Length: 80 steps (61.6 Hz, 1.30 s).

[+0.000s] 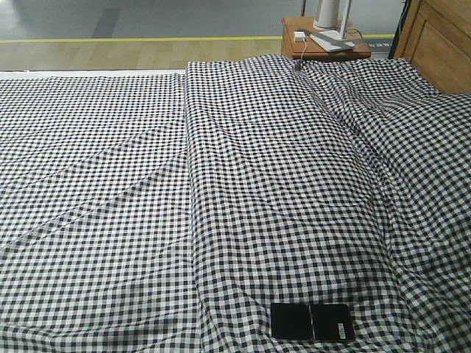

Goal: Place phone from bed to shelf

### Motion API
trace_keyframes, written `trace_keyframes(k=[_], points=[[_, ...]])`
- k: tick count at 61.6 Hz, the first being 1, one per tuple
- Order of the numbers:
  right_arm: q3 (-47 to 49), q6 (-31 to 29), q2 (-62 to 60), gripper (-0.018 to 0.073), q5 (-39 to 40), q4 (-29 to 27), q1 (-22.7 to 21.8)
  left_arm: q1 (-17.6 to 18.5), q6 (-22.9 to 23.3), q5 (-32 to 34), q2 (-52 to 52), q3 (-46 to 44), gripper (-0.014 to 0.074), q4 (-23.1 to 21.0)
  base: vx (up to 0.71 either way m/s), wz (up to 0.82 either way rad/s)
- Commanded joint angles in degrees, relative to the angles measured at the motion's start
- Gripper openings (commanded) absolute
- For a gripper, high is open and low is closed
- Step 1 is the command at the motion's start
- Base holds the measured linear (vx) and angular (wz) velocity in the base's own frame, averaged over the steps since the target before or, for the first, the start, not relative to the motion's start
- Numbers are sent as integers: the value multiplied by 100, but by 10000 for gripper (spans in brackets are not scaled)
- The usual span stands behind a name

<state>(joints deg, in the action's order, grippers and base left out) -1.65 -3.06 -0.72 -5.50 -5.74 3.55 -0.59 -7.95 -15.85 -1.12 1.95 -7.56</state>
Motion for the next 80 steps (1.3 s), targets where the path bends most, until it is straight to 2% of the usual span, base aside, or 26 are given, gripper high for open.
trace_keyframes(k=[1,80], points=[[-39,-39,-13,-8,433,24,4,18,22,418,-39,13,1,-40,0,0],[-39,-63,-13,-8,450,24,4,18,22,418,-39,13,1,-40,0,0]])
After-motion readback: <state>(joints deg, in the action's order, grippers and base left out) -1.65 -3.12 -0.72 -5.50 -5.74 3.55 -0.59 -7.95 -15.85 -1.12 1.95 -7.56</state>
